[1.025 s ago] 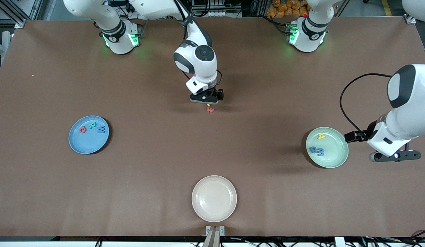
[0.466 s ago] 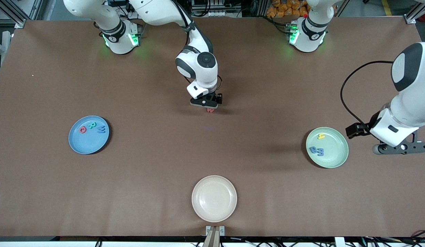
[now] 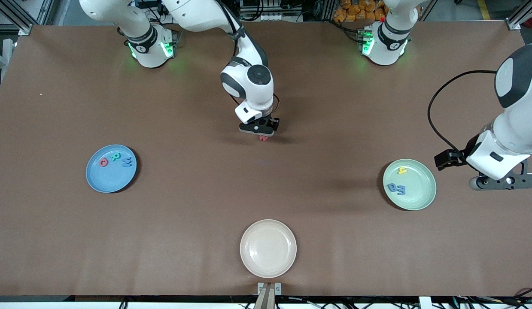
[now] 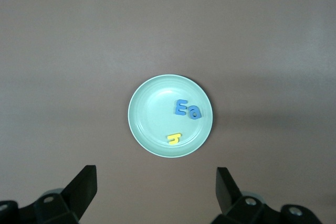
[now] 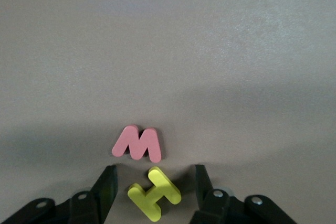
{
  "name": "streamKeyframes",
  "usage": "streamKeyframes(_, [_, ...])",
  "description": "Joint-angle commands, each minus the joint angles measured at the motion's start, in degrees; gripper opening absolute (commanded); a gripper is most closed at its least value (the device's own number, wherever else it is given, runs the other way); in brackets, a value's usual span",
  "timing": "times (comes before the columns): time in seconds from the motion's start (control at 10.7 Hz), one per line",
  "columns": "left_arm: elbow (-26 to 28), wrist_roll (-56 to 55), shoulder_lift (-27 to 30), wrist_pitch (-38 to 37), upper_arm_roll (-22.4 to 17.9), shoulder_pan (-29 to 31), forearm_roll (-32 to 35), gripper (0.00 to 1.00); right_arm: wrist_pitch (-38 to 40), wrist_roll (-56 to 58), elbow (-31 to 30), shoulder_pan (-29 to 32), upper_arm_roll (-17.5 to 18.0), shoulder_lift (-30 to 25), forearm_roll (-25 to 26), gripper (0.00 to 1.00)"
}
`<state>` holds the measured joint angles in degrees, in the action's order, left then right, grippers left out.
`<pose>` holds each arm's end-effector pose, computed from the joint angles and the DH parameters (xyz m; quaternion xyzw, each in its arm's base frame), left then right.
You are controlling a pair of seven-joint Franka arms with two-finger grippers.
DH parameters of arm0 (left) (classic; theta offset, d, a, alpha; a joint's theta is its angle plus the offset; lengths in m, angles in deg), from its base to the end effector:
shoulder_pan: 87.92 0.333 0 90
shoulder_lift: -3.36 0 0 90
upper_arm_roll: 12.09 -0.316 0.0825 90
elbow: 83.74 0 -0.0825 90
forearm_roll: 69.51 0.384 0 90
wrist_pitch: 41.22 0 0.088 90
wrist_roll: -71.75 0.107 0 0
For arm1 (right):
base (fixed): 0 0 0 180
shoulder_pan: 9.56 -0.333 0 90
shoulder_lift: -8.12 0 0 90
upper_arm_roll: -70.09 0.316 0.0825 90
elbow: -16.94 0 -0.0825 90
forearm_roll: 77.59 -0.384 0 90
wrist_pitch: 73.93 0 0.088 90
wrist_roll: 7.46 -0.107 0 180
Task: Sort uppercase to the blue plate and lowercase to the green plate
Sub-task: 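Close the right gripper on the yellow foam H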
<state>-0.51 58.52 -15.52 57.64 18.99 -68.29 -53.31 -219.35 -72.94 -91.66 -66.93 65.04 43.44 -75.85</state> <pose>0.6478 -0.0565 0.5192 -0.9984 -0.0046 -0.0072 0.0553 0.3853 0.5034 0.1781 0.9949 -0.0938 0.0364 0.0057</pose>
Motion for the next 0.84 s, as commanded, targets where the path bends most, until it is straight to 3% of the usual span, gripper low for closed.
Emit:
streamKeyframes(0.0, [-0.7,0.0,0.6,-1.2,0.1,0.1,-0.6,1.00,0.1,-0.7,1.4,0.0,0.1,1.4,-0.9,0.67])
streamKeyframes(0.75, [-0.1,-1.5,2.1,-1.2,0.7,-0.2,-0.6,1.00,0.1,-0.7,1.4,-0.4,0.2,1.6,-0.9,0.31])
